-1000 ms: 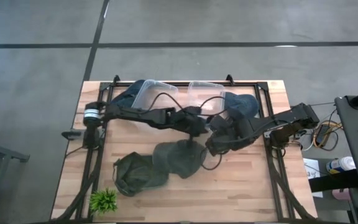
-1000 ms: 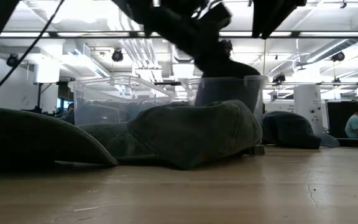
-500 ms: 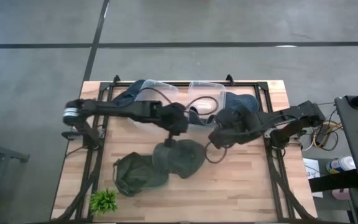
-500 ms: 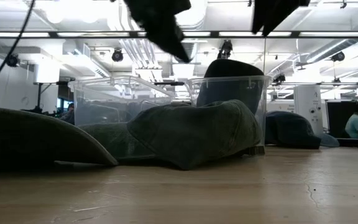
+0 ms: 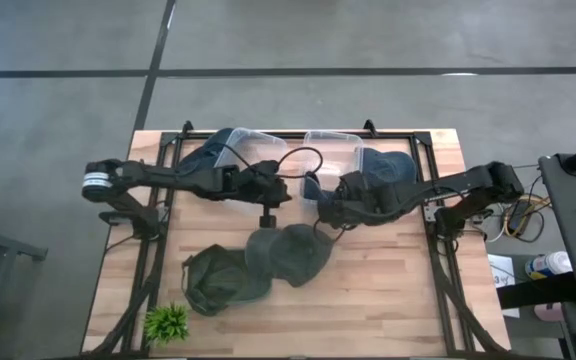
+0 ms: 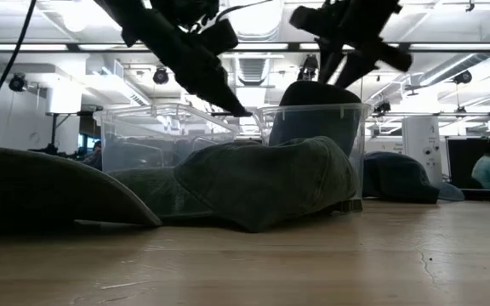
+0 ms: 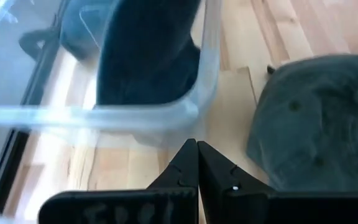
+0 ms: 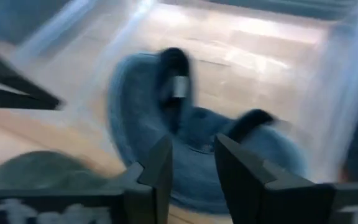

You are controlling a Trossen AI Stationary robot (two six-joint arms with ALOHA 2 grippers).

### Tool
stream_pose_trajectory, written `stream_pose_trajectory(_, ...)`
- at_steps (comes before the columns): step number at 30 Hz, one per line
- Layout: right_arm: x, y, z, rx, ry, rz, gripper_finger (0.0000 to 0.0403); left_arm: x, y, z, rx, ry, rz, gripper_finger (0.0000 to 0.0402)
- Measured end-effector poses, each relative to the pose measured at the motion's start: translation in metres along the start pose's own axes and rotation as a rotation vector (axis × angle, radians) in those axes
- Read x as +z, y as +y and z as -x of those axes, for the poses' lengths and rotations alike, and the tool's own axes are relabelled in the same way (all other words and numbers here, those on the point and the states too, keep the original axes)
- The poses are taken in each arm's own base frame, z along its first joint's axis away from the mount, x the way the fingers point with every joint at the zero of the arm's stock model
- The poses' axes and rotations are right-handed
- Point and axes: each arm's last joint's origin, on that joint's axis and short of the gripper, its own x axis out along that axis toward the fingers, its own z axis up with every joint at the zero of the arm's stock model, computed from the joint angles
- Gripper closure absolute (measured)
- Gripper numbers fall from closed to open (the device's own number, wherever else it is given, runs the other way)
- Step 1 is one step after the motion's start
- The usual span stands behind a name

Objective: Pick & Place hat
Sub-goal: Adjust the right transparent bin

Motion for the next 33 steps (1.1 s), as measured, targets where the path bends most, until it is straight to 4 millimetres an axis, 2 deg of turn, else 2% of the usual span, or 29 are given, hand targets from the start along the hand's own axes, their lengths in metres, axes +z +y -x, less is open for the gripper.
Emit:
stream_pose_trajectory(4, -0.005, 0.012, -0.01, 0.099, 0.034, 0.057, 0.0314, 0.0, -0.002, -0.014, -0.007, -0.029, -0.003, 0.0401)
stream_pose_trajectory(8, -0.009, 0.016, -0.019, 0.104, 0.07, 0.088, 0.0327, -0.002, -0.003, -0.025, -0.036, -0.028, -0.001, 0.0401)
stream_pose_trajectory(13, -0.008, 0.016, -0.018, 0.099, 0.069, 0.113, 0.0332, 0.006, -0.001, -0.027, -0.044, -0.028, 0.001, 0.0401)
stream_pose_trajectory(20, 0.007, -0.003, 0.005, -0.03, 0.062, 0.254, 0.0313, 0.025, 0.005, -0.014, -0.023, -0.091, 0.002, 0.0401)
stream_pose_trajectory(28, 0.035, -0.028, 0.051, -0.103, 0.024, 0.324, 0.0282, 0.025, 0.005, -0.01, -0.045, -0.006, -0.006, 0.0401)
stream_pose_trajectory(30, 0.037, -0.041, 0.061, -0.135, 0.063, 0.264, 0.0276, 0.024, 0.005, -0.01, -0.046, 0.006, -0.009, 0.0401)
stream_pose_trajectory(33, 0.033, -0.068, 0.067, -0.243, 0.148, 0.049, 0.0271, 0.025, 0.005, -0.008, -0.04, 0.007, -0.018, 0.0401)
